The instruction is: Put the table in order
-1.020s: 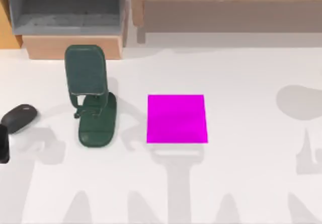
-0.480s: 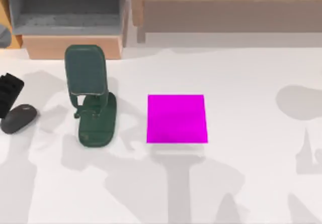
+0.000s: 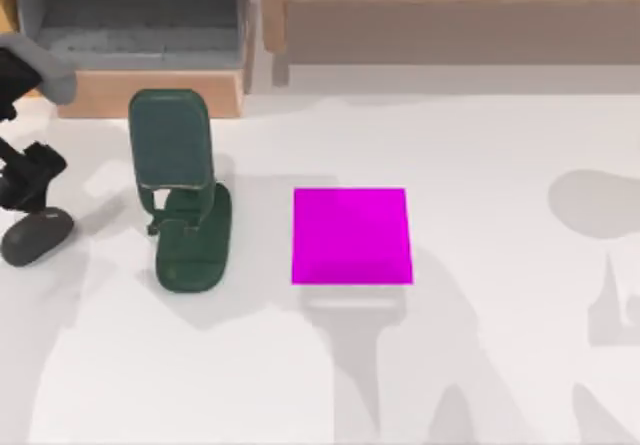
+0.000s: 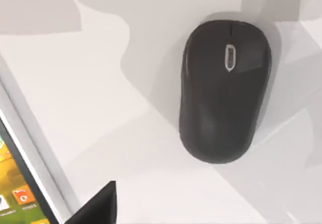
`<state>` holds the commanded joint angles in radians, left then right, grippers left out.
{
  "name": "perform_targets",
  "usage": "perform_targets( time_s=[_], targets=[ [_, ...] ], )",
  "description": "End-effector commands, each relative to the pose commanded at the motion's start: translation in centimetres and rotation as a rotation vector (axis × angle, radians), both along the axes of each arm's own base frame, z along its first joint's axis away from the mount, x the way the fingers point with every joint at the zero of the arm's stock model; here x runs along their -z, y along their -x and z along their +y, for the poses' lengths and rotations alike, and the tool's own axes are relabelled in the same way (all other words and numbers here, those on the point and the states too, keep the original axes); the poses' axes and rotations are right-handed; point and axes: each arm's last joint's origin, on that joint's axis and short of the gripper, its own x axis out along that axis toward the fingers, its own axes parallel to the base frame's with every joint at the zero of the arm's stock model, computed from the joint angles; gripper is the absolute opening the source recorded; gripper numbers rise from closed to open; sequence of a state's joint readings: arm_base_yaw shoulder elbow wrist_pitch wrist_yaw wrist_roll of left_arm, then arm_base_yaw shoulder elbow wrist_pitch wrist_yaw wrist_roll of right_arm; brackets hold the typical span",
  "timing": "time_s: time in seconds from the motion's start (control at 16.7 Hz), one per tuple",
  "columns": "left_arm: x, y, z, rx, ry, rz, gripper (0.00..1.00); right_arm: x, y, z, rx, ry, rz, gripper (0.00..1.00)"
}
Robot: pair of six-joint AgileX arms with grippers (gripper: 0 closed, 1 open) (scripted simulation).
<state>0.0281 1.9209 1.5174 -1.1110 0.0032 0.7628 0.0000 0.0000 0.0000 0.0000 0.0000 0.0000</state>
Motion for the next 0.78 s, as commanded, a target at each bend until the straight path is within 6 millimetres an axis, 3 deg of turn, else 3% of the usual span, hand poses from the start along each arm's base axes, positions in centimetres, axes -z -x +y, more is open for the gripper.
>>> perform_targets(
  time_s=[0.18,0.54,0.78],
  targets=[
    [0.7,-1.2,0.1,0.04,-0.001,0.056,1.0,0.0,0.0,0.0,0.0,0.0,0.0,1.0],
    [0.8,-1.2,-0.1,0.045,-0.001,0.058,1.0,0.0,0.0,0.0,0.0,0.0,0.0,1.0],
    [3.8,-1.5,0.0,0.042,-0.001,0.059,1.0,0.0,0.0,0.0,0.0,0.0,0.0,1.0]
  ],
)
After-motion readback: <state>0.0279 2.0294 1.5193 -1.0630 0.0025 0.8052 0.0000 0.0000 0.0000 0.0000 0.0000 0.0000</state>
